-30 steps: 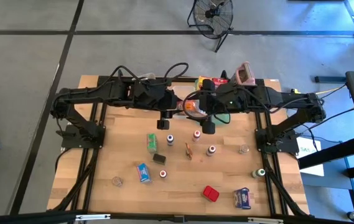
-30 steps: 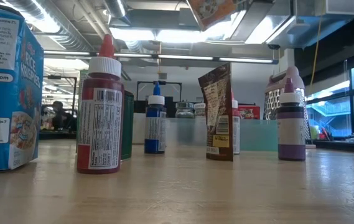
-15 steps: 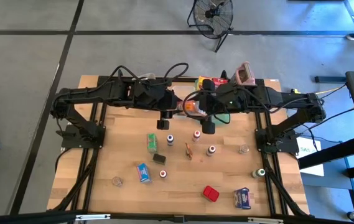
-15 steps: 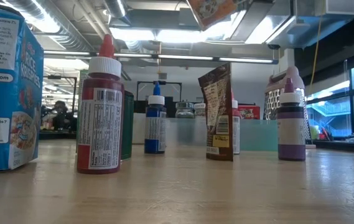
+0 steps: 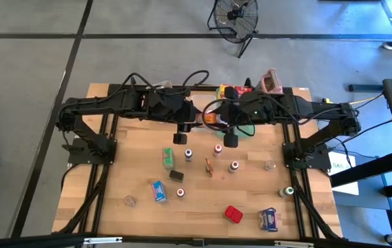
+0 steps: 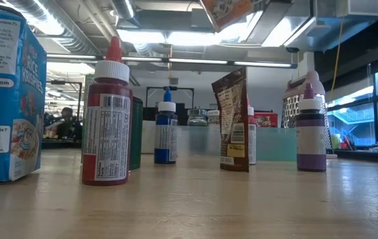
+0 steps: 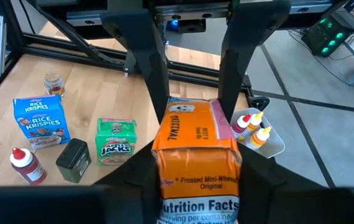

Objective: Pick & Place Kitchen Items
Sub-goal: Put the orange cereal box into the green bin

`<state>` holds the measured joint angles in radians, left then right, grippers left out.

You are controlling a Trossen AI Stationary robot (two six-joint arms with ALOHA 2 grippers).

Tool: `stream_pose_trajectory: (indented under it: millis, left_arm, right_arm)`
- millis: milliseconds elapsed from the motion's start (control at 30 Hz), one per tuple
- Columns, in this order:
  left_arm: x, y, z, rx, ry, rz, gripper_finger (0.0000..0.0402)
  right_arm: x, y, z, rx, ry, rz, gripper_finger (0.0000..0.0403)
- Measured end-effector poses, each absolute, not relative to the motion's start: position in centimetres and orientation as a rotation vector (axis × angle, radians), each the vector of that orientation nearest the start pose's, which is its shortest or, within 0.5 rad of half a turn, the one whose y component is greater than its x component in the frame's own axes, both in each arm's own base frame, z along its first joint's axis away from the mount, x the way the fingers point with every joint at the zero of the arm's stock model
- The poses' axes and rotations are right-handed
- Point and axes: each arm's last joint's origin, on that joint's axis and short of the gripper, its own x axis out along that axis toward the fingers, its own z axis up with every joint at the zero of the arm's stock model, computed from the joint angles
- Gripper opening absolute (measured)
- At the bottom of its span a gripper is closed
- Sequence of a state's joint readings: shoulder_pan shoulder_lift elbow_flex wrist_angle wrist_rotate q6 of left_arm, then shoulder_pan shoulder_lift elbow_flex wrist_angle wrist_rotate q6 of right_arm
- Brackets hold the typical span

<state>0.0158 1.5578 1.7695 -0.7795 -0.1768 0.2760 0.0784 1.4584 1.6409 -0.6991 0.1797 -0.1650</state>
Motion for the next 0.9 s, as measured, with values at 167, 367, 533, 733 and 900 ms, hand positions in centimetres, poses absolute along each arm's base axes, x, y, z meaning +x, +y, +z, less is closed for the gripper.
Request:
stream_pose_trajectory:
  millis: [167, 367, 533, 733, 900]
  left_arm:
    - [32.5, 1.0, 42.6, 0.314, 0.589, 0.109, 0.0167]
    - [32.5, 1.0, 42.6, 0.315, 0.589, 0.114, 0.0171]
    - [32.5, 1.0, 42.6, 0.315, 0.585, 0.117, 0.0188]
    - [32.4, 1.1, 42.7, 0.32, 0.587, 0.135, 0.0217]
    - [32.3, 1.2, 42.5, 0.335, 0.619, 0.179, 0.0225]
  right_arm:
    - [30.3, 1.9, 42.2, -0.228, 0.521, -0.057, 0.0135]
    - [30.3, 1.9, 42.1, -0.229, 0.534, -0.056, 0.0134]
    - [30.1, 1.8, 41.8, -0.216, 0.564, -0.069, 0.0133]
    - [29.3, 1.6, 41.1, -0.179, 0.662, -0.139, 0.0133]
    - [27.9, 1.4, 41.1, -0.116, 0.726, -0.175, 0.0133]
